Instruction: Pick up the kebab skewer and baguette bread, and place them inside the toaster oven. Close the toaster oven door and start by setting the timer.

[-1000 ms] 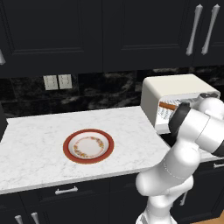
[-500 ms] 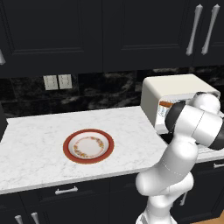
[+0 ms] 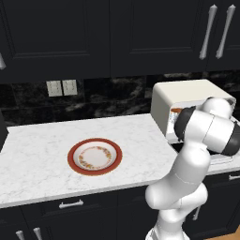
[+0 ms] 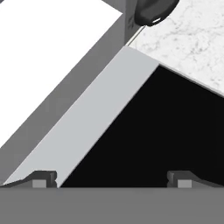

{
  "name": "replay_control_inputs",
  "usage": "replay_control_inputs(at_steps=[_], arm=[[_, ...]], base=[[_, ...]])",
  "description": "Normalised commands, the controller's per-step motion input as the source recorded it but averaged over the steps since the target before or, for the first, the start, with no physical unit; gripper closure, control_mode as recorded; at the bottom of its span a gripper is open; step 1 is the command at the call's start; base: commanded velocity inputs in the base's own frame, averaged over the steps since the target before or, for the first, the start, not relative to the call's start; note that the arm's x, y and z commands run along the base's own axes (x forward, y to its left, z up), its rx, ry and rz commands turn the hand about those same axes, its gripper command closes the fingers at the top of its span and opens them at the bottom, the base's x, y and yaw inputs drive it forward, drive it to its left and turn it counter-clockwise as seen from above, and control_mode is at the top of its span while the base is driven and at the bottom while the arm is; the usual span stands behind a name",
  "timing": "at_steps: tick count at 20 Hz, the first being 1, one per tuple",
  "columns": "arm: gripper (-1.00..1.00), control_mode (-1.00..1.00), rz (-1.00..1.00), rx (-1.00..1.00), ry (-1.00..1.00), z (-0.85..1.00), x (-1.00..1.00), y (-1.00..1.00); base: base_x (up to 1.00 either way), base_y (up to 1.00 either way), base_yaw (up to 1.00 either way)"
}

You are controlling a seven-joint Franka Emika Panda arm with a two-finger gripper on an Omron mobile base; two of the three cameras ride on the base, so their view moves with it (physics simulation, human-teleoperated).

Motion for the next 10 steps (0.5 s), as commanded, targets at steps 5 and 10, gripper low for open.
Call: replay_control_inputs(at_steps=[5,10], arm=[[-1.0,-1.0,-0.09,0.0,-0.06,0.0,0.18,0.05],[-1.0,-1.0,-0.09,0.0,-0.03,0.0,0.2,0.04]], base=[[0.0,0.0,0.0],[0.0,0.0,0.0]])
